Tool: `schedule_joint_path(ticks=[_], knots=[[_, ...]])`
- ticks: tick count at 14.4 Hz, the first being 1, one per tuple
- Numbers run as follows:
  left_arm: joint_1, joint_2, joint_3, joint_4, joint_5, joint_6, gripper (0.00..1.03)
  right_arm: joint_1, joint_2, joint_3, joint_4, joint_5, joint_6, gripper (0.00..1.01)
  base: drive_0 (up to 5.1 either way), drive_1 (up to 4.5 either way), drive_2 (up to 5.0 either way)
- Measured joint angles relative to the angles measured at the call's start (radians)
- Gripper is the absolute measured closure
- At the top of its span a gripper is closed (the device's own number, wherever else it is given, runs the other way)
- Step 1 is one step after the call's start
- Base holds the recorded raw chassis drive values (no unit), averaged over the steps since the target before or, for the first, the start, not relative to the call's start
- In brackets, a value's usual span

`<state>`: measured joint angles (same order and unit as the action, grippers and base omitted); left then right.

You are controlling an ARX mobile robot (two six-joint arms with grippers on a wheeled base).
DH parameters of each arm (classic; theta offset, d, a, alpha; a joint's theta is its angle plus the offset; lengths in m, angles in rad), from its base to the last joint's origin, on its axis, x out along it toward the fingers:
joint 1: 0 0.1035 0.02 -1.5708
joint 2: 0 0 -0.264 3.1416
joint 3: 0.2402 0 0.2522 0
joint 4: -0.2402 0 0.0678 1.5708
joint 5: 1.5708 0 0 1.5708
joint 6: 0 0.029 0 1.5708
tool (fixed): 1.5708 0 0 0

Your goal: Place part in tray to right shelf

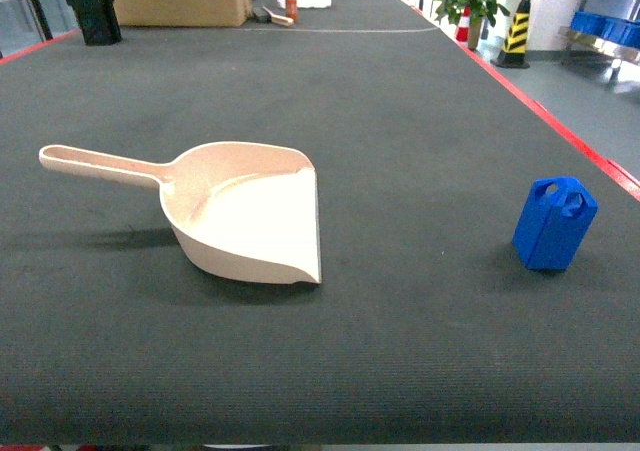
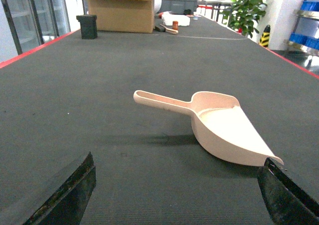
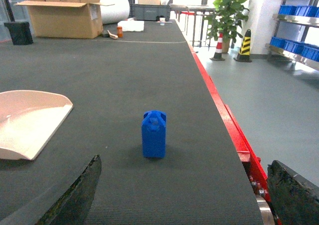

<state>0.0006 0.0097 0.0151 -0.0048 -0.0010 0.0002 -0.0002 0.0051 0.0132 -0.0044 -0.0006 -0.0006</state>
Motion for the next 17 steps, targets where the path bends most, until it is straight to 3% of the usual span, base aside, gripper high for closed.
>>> schedule_joint_path(ticks=[17], knots=[[0.0, 0.0, 0.0, 0.0, 0.0, 0.0, 0.05, 0.0, 0.0, 0.0, 0.0, 0.0, 0.0, 0.03, 0.0, 0.0, 0.0]])
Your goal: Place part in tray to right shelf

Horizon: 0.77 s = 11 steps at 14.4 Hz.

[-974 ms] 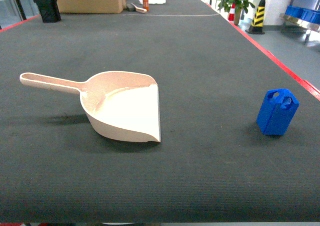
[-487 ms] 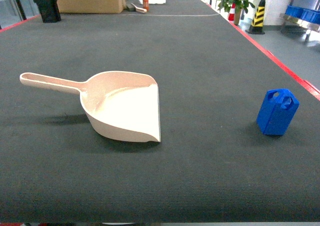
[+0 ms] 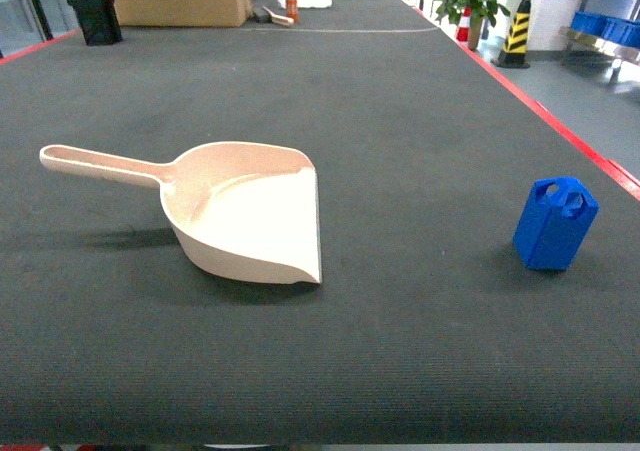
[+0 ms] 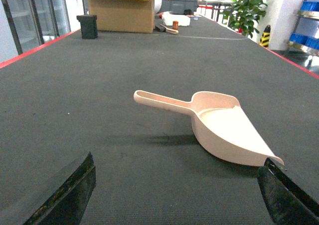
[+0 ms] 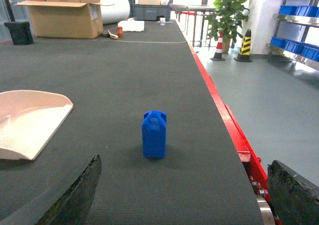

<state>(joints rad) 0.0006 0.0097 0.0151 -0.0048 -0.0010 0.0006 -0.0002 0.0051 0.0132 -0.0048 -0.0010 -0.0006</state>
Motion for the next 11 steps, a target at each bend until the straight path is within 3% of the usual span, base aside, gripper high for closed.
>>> schedule_joint_path(ticks=[11], knots=[[0.0, 0.0, 0.0, 0.0, 0.0, 0.0, 0.05, 0.0, 0.0, 0.0, 0.0, 0.0, 0.0, 0.03, 0.0, 0.0, 0.0]])
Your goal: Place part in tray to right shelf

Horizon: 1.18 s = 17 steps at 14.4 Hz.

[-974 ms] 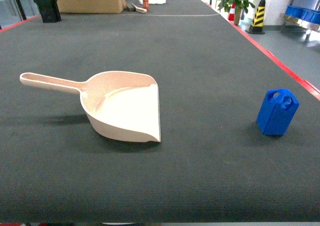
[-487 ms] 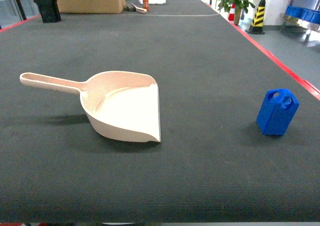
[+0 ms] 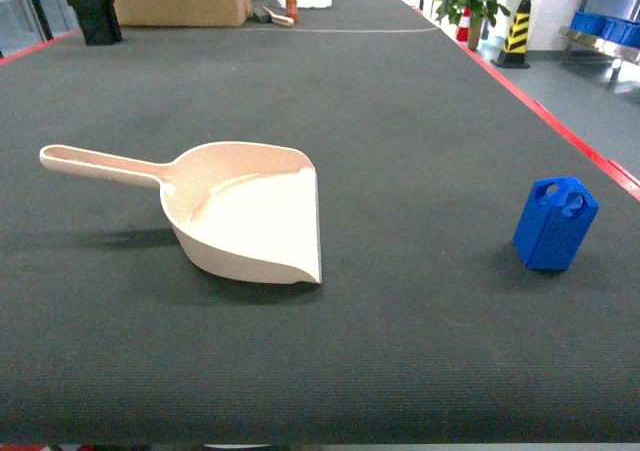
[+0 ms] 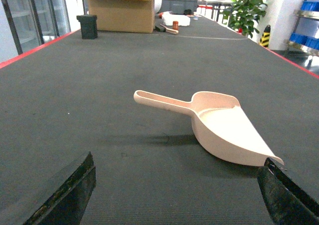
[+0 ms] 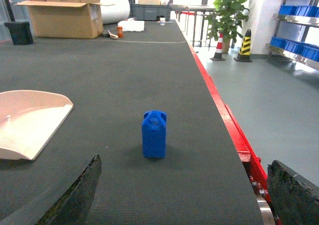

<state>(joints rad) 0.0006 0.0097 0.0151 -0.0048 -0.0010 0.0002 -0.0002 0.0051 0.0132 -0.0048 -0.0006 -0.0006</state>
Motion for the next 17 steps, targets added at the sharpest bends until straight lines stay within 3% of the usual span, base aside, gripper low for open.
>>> schedule_joint_path(ticks=[17], knots=[[0.0, 0.0, 0.0, 0.0, 0.0, 0.0, 0.05, 0.0, 0.0, 0.0, 0.0, 0.0, 0.0, 0.03, 0.0, 0.0, 0.0]])
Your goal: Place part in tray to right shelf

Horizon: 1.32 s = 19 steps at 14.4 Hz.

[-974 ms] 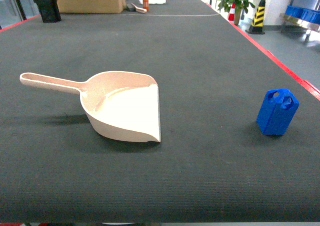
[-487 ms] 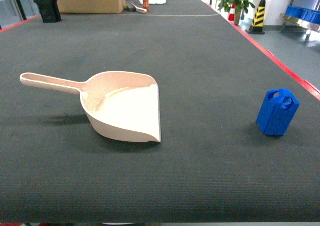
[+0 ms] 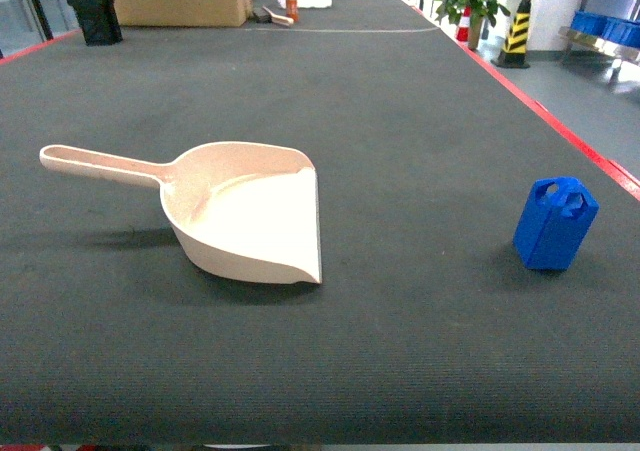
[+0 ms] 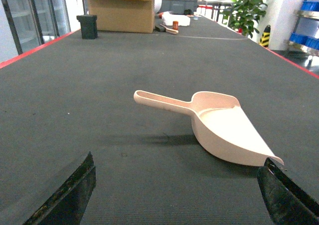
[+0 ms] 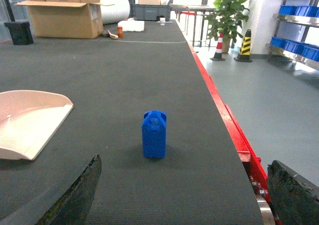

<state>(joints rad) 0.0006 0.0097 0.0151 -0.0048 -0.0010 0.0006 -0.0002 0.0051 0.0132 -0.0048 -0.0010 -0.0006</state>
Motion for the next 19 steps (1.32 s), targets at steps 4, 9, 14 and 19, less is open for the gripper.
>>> schedule_joint_path(ticks=[4, 9, 14, 19], knots=[[0.0, 0.0, 0.0, 0.0, 0.0, 0.0, 0.05, 0.0, 0.0, 0.0, 0.0, 0.0, 0.0, 0.03, 0.0, 0.0, 0.0], [0.0, 0.0, 0.0, 0.0, 0.0, 0.0, 0.05, 0.0, 0.0, 0.0, 0.0, 0.0, 0.0, 0.03, 0.0, 0.0, 0.0], [-0.087, 0.308, 0.084, -0.037, -0.186, -0.22, 0.05, 0.0, 0.0, 0.0, -0.001, 0.0, 0.0, 0.03, 0.0, 0.0, 0.0], [-0.111, 1.0, 0.237, 0.548, 0.053, -0.639, 0.05, 0.0, 0.0, 0.0, 0.0, 0.0, 0.0, 0.03, 0.0, 0.0, 0.0]])
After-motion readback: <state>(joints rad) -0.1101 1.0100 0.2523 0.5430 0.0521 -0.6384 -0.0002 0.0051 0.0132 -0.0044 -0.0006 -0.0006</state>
